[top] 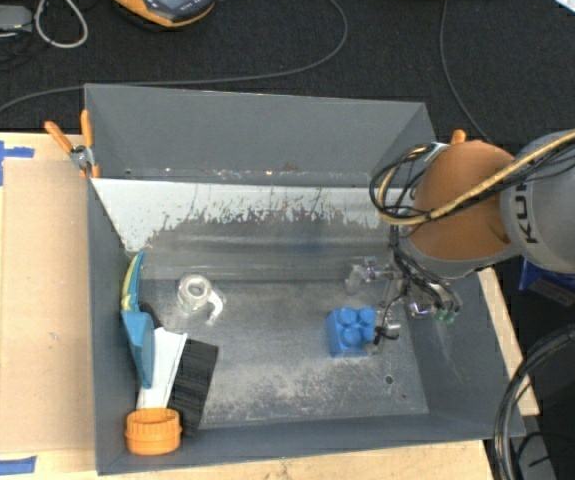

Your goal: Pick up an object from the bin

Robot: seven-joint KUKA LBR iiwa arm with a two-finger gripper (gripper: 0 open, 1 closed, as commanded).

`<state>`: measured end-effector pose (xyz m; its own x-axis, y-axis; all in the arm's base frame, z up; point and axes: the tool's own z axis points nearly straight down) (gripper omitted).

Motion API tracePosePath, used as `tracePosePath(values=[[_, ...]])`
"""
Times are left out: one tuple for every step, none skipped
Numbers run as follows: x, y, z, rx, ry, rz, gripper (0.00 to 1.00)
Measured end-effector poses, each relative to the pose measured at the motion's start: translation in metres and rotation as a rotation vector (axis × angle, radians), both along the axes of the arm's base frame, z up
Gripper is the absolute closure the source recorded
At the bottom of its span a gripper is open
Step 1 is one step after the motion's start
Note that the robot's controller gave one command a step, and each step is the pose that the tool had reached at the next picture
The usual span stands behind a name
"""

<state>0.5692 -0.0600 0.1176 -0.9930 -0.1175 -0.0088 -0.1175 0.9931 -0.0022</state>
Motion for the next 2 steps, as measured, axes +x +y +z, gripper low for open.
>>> tracePosePath(values=[[-0.0269, 0.009, -0.0473, 0.003, 0.012, -0.258, 1.0], [-0.0269, 0.0091, -0.0473, 0.003, 0.012, -0.256, 1.0]])
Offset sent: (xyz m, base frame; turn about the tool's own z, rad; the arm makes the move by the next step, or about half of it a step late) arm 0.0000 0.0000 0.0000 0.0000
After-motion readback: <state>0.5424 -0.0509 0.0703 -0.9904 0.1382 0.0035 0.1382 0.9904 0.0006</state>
